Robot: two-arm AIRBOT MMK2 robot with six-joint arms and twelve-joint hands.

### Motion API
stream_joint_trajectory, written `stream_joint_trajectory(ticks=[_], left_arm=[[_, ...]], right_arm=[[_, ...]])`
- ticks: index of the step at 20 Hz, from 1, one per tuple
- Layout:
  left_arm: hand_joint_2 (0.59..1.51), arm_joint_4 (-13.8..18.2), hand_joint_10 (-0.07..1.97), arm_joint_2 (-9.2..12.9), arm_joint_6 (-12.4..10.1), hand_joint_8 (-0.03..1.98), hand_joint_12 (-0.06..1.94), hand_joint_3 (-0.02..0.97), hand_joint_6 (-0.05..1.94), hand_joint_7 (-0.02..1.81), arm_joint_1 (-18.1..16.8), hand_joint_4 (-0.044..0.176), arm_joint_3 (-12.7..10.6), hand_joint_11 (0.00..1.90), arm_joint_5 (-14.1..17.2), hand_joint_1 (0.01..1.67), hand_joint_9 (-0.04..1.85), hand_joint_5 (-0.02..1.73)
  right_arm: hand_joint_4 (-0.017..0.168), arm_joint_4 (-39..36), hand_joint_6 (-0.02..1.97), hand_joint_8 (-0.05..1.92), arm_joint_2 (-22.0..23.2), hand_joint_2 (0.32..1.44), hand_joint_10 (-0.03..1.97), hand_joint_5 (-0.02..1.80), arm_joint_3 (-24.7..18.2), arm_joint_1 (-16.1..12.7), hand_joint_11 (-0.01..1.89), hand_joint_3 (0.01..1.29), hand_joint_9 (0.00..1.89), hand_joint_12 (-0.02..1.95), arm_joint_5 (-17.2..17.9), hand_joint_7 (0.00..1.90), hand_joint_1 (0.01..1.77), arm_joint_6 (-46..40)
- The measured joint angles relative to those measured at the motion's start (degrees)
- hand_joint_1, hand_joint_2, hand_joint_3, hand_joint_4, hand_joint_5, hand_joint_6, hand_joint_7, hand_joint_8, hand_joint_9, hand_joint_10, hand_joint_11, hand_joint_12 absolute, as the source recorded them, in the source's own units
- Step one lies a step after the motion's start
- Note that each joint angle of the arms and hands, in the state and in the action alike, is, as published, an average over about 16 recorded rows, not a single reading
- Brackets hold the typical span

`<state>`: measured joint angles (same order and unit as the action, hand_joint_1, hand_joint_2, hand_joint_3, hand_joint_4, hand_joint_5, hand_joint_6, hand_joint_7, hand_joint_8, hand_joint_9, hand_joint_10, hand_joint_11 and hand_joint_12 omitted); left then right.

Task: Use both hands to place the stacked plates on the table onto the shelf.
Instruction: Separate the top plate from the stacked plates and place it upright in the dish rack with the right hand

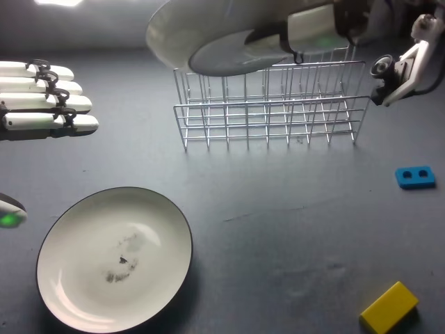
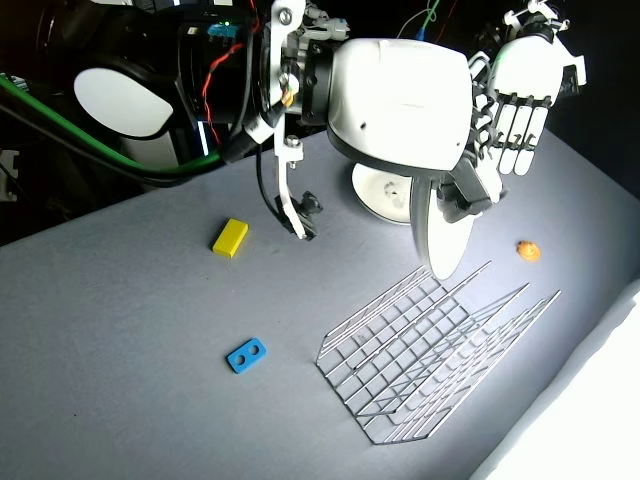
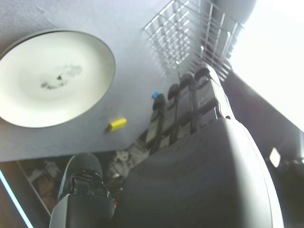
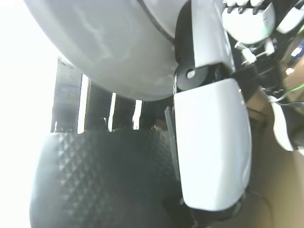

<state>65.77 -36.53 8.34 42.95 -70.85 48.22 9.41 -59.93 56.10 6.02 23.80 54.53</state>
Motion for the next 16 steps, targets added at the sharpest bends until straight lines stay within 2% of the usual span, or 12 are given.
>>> stream_joint_trajectory(ticks=[7,16], left_arm=[[1.181,0.7,0.01,0.0,0.0,0.0,0.01,0.01,0.02,0.02,1.4,0.002,0.0,0.02,-0.1,0.01,0.02,0.05],[1.182,3.6,0.01,-0.3,0.0,0.0,0.01,0.01,0.02,0.02,5.6,0.002,0.6,0.02,1.4,0.01,0.02,0.04]], right_arm=[[0.002,7.4,0.96,0.83,-2.2,0.97,0.02,0.96,4.9,-0.6,0.81,0.01,1.27,1.03,-1.3,1.11,1.22,-0.3],[-0.003,10.3,0.94,0.81,-5.2,0.97,0.02,0.97,10.2,1.1,0.82,0.01,1.28,1.02,-1.2,1.11,1.22,-0.3]])
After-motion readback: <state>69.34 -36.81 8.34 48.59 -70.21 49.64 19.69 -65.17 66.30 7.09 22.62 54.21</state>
